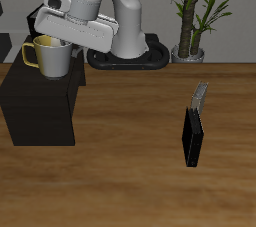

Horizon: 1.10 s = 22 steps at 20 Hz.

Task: Place the right black book upright on top of the shelf and place the white-yellow mug on top of the shelf

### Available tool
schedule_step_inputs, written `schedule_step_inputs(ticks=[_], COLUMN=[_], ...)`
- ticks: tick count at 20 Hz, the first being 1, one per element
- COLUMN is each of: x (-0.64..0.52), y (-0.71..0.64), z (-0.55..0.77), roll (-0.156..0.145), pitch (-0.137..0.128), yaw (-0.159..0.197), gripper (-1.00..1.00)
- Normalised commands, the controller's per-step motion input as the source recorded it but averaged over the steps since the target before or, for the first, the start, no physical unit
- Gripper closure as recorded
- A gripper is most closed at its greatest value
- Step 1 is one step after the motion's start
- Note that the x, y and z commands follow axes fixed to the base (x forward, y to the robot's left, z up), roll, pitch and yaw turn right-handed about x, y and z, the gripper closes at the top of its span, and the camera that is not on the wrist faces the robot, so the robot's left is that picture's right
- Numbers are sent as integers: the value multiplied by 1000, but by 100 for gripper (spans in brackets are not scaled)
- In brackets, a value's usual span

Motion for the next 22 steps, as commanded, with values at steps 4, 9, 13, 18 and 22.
schedule_step_inputs(ticks=[4, 9, 13, 18, 22], x=[21, 58, 127, -59, -22], y=[-154, -177, -134, -66, 24], z=[-106, -224, -214, -66, -47], roll=[-23, -23, -40, -30, -7], pitch=[8, 48, 33, 32, 7], yaw=[-7, -10, -46, -35, -16], gripper=[100, 100, -100, -100, -100])
